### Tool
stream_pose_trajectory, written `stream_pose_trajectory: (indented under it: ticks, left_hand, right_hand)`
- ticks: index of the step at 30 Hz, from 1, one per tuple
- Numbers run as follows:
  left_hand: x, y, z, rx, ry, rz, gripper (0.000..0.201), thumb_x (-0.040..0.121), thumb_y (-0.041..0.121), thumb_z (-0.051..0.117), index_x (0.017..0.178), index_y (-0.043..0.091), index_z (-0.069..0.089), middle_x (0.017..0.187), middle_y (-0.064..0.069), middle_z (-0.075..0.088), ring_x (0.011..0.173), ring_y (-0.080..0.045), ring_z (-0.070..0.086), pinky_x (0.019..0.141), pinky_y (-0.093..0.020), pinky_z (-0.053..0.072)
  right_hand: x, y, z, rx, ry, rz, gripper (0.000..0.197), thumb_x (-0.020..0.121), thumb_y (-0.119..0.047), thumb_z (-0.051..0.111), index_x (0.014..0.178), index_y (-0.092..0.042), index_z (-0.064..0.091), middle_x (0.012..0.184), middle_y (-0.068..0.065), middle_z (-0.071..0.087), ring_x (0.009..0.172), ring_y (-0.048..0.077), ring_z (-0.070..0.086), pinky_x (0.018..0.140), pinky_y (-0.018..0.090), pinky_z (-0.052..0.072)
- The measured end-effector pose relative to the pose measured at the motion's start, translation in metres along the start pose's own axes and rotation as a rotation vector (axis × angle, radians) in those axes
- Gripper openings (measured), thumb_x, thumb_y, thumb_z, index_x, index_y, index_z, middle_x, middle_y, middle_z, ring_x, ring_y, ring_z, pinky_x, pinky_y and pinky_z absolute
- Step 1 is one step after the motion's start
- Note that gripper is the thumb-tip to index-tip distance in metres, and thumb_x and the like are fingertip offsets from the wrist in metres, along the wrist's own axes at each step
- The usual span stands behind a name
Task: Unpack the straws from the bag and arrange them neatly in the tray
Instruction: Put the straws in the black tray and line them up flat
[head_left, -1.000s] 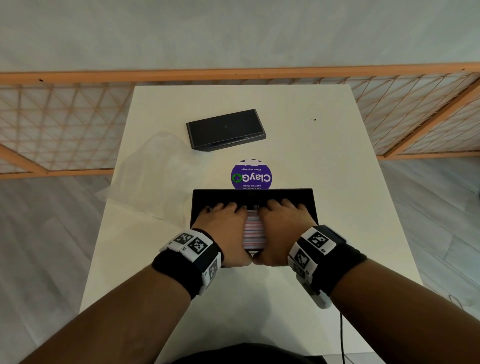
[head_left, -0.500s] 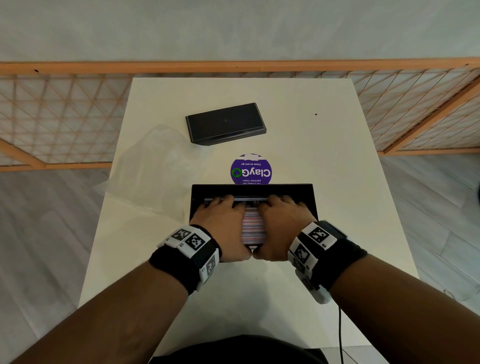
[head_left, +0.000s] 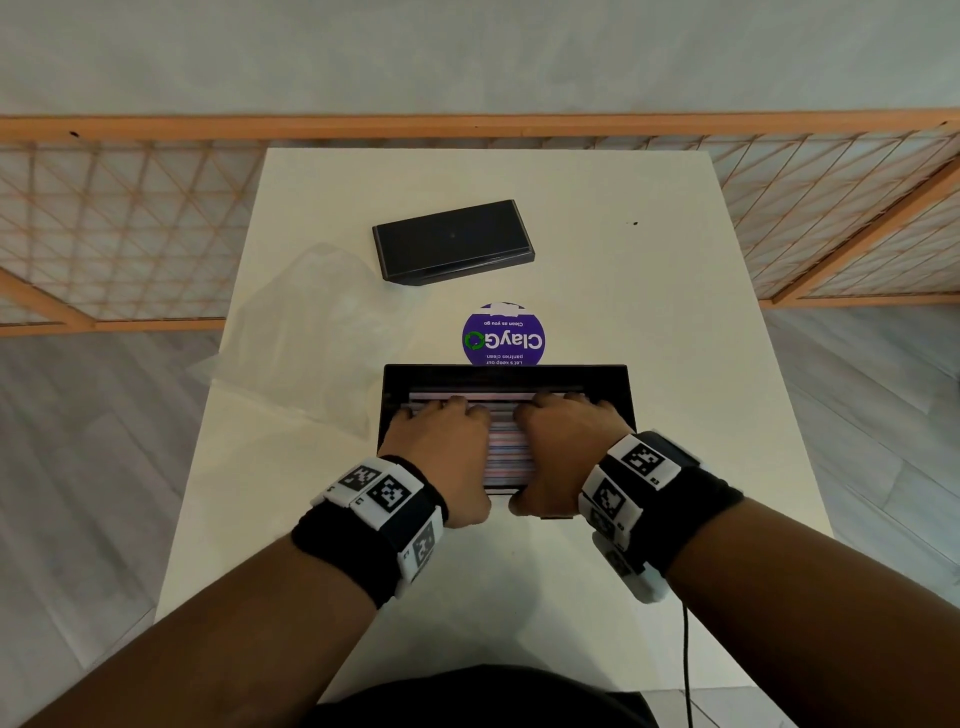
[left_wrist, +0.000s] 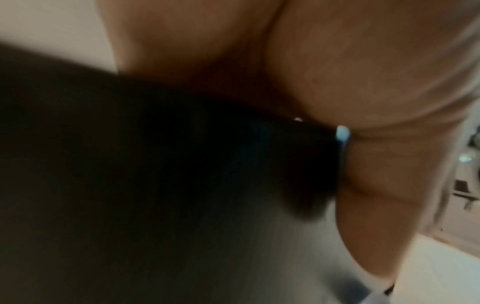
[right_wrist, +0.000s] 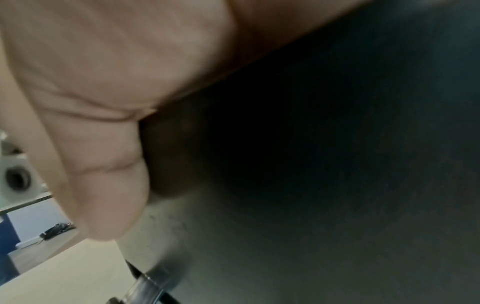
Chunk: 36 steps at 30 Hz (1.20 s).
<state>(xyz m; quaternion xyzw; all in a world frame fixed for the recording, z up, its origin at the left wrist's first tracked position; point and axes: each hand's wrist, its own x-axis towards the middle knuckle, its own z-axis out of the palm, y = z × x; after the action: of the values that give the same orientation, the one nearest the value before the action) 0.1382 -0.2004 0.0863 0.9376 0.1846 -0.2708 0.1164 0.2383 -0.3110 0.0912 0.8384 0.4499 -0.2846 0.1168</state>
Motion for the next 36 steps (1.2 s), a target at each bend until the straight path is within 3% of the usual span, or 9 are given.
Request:
stream_pose_trajectory:
  ticks: [12,17,22,36]
  left_hand:
    - [0.0023,-0.0027,0.0078,-0.031,0.031,-0.010,0.073,0.071,0.051,0.070,0.135,0.025,0.045,0.132,0.000,0.046,0.125,-0.024,0.048,0.110,-0.044,0.037]
    - [0.0026,-0.0027,0.0065,0.000,0.019,-0.018,0.076,0.070,0.053,0.069,0.136,0.026,0.044,0.134,-0.002,0.042,0.129,-0.025,0.040,0.114,-0.050,0.032]
    - [0.0027,-0.0048,0.0049,-0.024,0.007,0.002,0.074,0.071,0.052,0.069,0.135,0.027,0.044,0.132,-0.001,0.044,0.128,-0.024,0.044,0.111,-0.048,0.037]
    - [0.0003,-0.0078,0.0095,-0.008,0.045,0.022,0.072,0.069,0.054,0.069,0.133,0.029,0.047,0.133,0.001,0.044,0.129,-0.024,0.044,0.113,-0.046,0.034]
  right_hand:
    - [-0.0003,-0.0011,0.0030,0.035,0.009,-0.002,0.076,0.060,-0.059,0.071,0.126,-0.028,0.046,0.122,-0.004,0.055,0.114,0.024,0.054,0.102,0.045,0.041]
    - [0.0006,0.0004,0.0025,-0.002,0.006,-0.009,0.081,0.059,-0.063,0.069,0.129,-0.028,0.047,0.125,0.001,0.047,0.117,0.026,0.047,0.099,0.047,0.041]
    - [0.0001,-0.0006,0.0012,-0.008,-0.027,-0.002,0.083,0.063,-0.062,0.070,0.134,-0.028,0.044,0.128,0.001,0.050,0.121,0.027,0.047,0.103,0.049,0.039]
    - [-0.0045,-0.0036,0.0099,0.057,0.040,0.022,0.079,0.060,-0.059,0.072,0.128,-0.029,0.045,0.119,-0.006,0.060,0.107,0.022,0.060,0.095,0.040,0.049]
